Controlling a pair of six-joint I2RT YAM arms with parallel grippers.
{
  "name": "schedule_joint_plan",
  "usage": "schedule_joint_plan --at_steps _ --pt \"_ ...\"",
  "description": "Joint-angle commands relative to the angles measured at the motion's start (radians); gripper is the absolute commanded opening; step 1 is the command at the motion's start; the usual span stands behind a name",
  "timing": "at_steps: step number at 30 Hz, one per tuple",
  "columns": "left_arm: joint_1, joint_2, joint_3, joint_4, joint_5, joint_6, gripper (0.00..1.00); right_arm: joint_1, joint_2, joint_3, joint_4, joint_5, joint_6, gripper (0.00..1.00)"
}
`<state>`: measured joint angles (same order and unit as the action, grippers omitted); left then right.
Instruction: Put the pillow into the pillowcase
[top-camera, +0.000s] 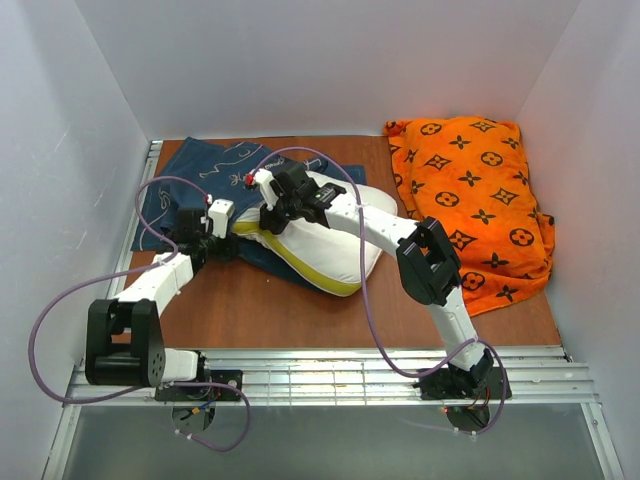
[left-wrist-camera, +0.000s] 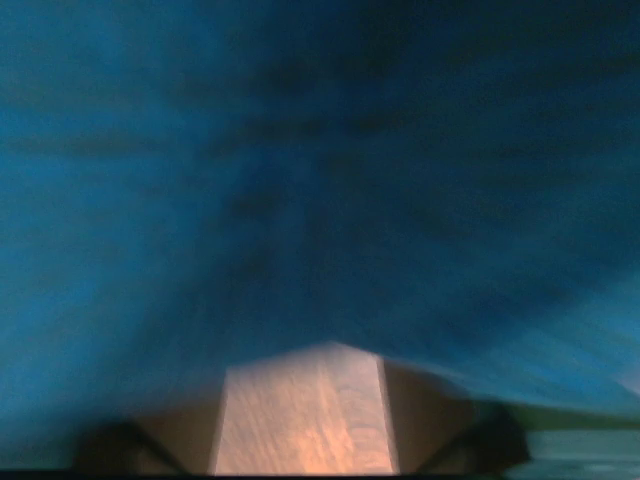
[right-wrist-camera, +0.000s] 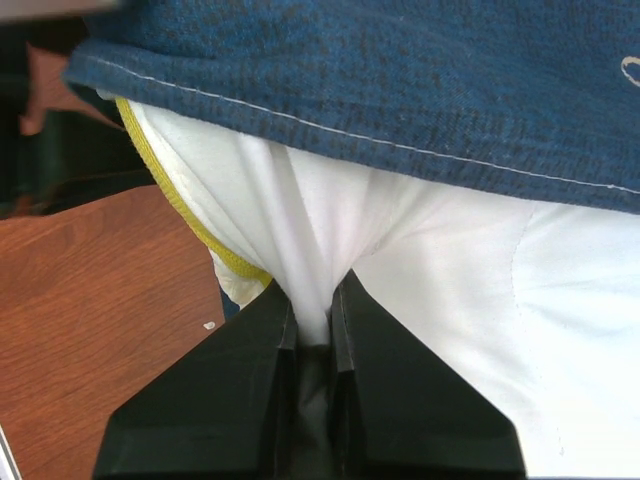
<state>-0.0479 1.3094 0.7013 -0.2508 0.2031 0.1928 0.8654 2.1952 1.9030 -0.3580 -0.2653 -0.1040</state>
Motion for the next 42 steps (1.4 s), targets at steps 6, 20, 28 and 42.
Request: schedule_joint_plan --at_steps 6,20,28,42 --pt "-0.015 -0.1 0.035 -0.005 0.252 0.043 0.0 -0.009 -0.08 0.022 0.085 -0.075 0.056 0.01" --pt "-0.239 -0.234 0.185 -0.483 0.672 0.155 0.0 -0.049 0.145 0.157 0.241 -0.022 0.337 0.01" --pt "-0.247 -0.228 0.222 -0.527 0.54 0.082 0.32 -0.086 0.132 -0.134 0.399 -0.163 0.524 0.01" --pt "-0.217 0.048 0.473 -0.303 -0.007 -0.128 0.66 -0.135 -0.287 -0.443 0.387 -0.293 0.416 0.99"
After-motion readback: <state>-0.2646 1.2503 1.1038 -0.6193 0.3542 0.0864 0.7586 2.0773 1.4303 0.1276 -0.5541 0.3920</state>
